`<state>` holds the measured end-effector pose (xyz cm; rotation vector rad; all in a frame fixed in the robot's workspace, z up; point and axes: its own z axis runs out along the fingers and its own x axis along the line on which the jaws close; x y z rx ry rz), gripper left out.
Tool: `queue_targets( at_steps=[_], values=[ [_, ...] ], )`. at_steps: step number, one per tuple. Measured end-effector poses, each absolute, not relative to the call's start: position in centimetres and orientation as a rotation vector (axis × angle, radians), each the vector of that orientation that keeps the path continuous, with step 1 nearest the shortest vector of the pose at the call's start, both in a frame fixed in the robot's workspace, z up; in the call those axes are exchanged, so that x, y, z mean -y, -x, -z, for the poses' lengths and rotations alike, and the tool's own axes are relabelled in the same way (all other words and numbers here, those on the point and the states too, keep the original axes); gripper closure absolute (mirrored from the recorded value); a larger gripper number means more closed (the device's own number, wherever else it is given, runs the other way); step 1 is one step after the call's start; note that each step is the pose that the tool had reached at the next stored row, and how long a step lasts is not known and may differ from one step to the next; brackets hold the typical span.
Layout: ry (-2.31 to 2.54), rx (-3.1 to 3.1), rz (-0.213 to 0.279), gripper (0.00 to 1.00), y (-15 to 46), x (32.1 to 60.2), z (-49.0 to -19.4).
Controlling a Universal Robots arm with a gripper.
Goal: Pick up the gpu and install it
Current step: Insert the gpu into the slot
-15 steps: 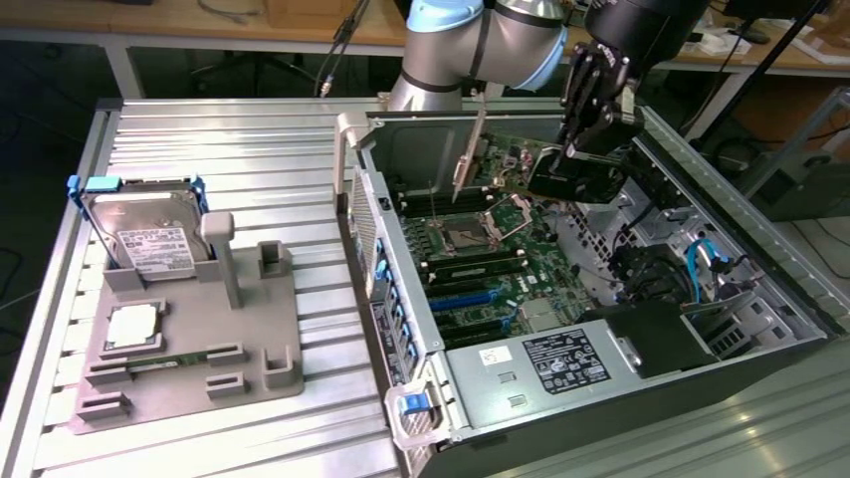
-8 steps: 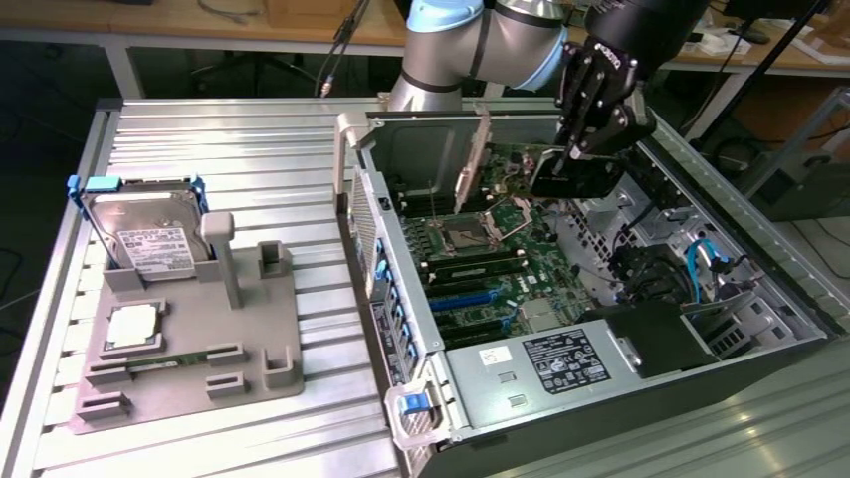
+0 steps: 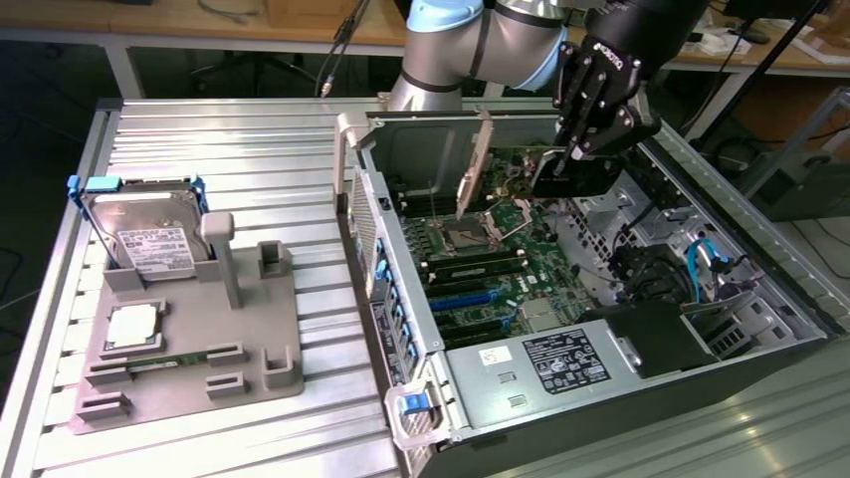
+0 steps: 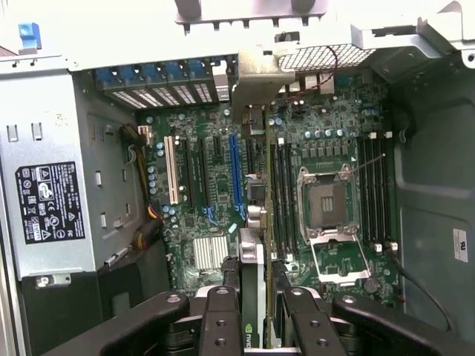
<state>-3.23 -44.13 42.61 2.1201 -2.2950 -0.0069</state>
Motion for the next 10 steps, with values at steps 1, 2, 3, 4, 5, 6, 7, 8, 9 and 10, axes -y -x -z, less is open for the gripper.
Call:
queue_targets(
  at_steps=[1,2,3,4,5,6,7,8,9,10],
  values=[
    [-2.124,2.292,0.007,0.73,3.24,44.13,-42.61],
    [-2.125,2.290,0.007,0.73,3.24,44.13,-42.61],
    [-2.126,2.290,0.007,0.73,3.24,44.13,-42.61],
    [-2.127,2.289,0.007,0.73,3.24,44.13,-42.61],
    [-2.127,2.288,0.007,0.73,3.24,44.13,-42.61],
    [-2.128,2.288,0.007,0.73,3.24,44.13,-42.61],
    [-2.128,2.287,0.007,0.73,3.24,44.13,-42.61],
    [-2.129,2.287,0.007,0.73,3.24,44.13,-42.61],
    [-2.129,2.286,0.007,0.73,3.24,44.13,-42.61],
    [-2.130,2.286,0.007,0.73,3.24,44.13,-42.61]
  ],
)
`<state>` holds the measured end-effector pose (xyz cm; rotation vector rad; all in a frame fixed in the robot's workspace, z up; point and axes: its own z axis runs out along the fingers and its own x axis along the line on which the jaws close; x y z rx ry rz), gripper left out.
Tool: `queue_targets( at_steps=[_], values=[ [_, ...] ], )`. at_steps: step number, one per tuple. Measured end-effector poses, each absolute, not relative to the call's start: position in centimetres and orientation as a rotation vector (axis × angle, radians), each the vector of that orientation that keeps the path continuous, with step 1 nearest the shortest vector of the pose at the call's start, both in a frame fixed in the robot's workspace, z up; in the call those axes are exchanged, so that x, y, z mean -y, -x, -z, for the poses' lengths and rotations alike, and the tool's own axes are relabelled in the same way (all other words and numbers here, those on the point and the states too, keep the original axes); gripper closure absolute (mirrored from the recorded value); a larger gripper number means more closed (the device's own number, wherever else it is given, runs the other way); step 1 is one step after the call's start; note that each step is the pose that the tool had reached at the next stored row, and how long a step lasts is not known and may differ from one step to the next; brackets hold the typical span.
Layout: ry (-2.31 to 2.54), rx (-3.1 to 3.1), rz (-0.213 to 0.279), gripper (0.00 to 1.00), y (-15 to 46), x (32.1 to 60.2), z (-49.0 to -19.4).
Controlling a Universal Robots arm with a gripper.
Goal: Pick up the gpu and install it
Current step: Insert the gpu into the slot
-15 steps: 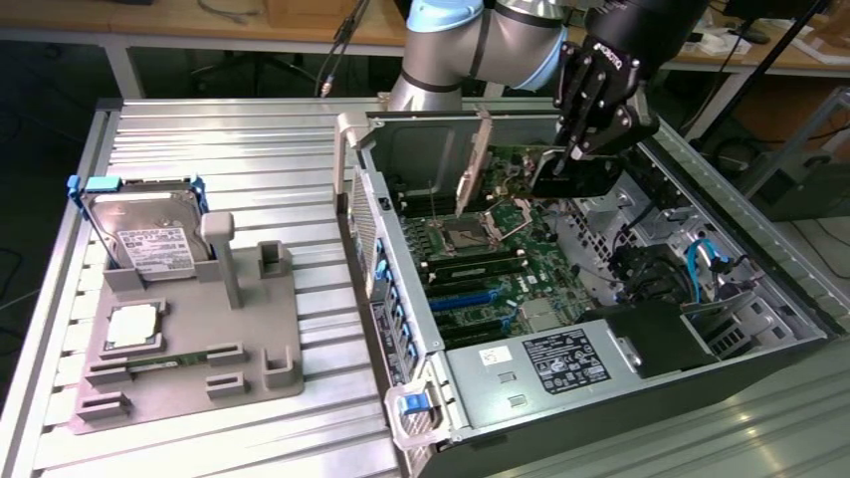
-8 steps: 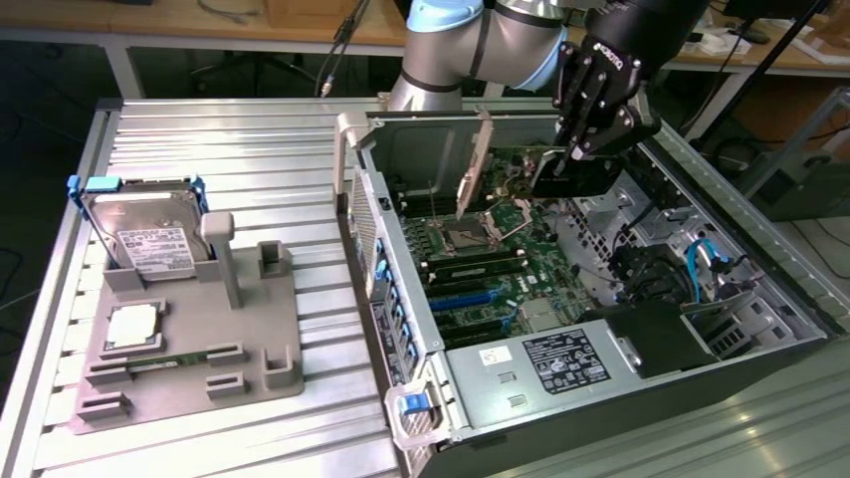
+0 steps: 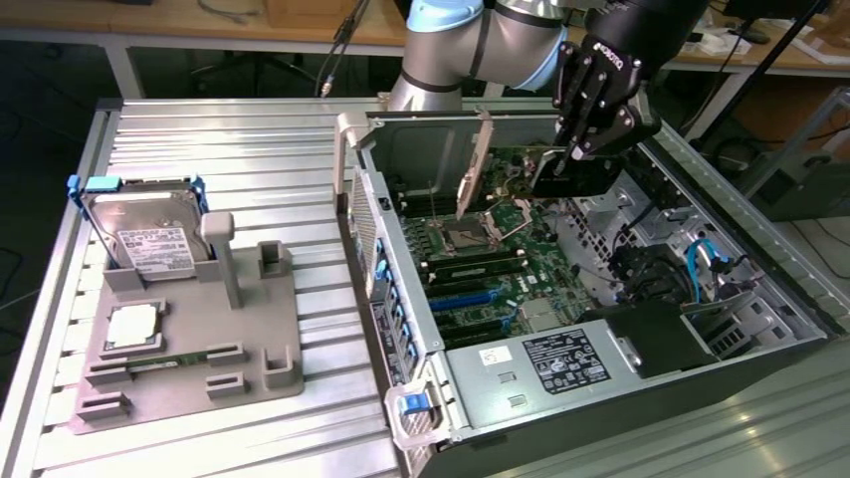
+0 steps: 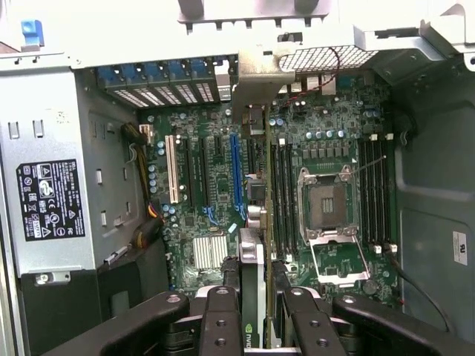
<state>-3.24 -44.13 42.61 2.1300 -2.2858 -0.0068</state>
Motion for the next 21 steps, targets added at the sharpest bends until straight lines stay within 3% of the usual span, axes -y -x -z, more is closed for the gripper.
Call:
queue_targets(
  at_steps=[21],
  values=[
    [-2.143,2.273,0.007,0.73,3.24,44.13,-42.61]
  ],
)
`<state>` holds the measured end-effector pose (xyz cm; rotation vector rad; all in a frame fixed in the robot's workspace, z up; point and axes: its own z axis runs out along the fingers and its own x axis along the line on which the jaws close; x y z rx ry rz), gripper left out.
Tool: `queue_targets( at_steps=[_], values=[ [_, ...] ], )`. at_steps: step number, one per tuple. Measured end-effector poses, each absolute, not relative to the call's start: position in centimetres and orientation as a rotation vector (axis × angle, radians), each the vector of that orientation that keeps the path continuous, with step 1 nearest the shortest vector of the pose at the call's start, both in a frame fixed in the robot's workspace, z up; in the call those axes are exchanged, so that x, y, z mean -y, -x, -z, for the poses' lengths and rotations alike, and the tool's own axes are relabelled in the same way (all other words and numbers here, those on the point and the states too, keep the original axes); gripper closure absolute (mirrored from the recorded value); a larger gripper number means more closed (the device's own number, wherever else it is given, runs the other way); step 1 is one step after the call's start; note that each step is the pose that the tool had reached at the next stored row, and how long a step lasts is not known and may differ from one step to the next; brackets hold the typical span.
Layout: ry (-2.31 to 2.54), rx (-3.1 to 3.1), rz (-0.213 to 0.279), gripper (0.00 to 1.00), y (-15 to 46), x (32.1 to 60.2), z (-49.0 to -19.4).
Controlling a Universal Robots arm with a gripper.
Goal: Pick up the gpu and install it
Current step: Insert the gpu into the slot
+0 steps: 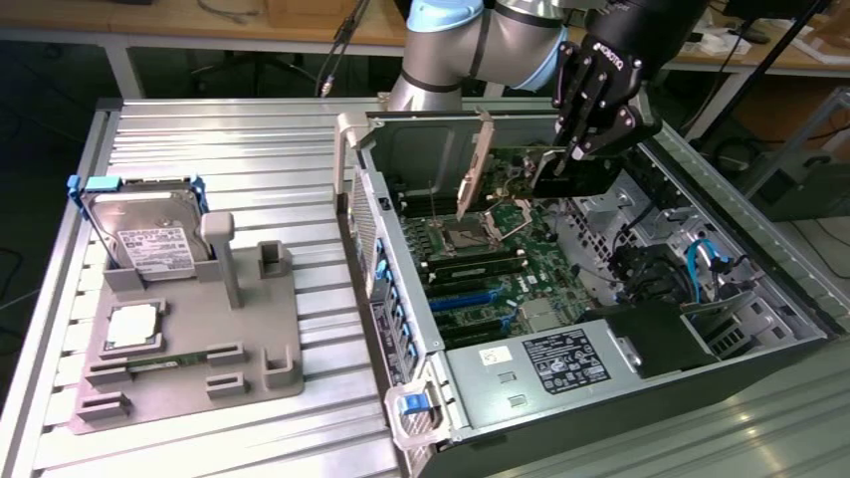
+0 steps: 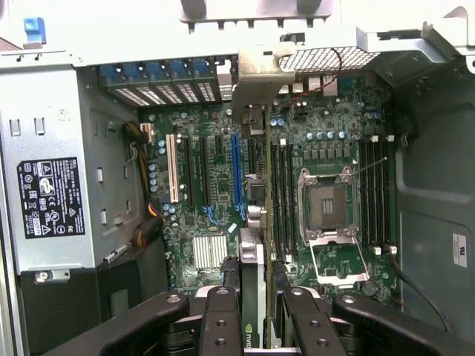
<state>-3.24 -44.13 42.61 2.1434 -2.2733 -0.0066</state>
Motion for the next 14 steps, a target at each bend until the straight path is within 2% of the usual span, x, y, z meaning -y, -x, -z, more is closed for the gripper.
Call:
queue_targets(
  at_steps=[14],
  values=[
    [-2.151,2.266,0.007,0.73,3.24,44.13,-42.61]
  ],
)
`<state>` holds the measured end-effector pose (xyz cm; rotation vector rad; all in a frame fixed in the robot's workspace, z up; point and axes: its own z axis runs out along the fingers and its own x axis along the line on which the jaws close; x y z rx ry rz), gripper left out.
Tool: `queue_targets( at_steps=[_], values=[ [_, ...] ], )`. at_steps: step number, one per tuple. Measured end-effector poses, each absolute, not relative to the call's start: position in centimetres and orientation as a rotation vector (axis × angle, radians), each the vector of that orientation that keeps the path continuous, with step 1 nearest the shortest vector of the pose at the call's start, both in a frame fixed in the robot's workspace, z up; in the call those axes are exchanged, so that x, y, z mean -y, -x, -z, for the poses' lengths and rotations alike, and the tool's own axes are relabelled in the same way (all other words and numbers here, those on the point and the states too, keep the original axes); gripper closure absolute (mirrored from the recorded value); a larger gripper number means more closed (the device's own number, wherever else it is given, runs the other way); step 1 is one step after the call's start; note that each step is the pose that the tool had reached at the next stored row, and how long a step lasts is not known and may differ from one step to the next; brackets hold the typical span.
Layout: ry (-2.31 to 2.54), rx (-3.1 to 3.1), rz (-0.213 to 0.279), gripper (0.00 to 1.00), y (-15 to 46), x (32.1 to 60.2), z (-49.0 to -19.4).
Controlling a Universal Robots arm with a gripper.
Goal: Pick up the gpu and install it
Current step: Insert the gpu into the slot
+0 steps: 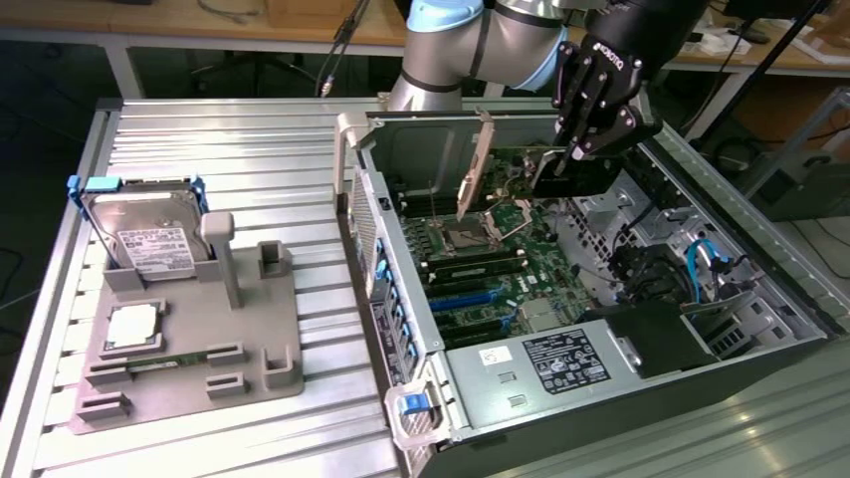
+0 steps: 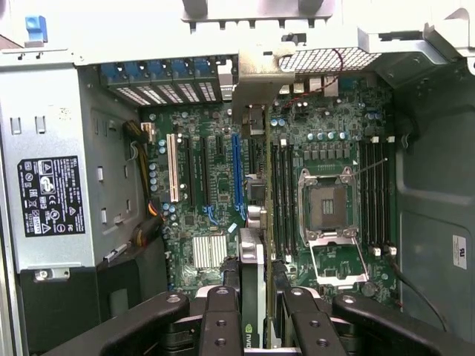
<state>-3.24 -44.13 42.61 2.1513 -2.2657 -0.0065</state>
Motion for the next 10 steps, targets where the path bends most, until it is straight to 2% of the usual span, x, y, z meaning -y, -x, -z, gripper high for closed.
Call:
queue_targets(
  at_steps=[10],
  values=[
    [-2.153,2.264,0.006,0.73,3.24,44.13,-42.61]
  ],
)
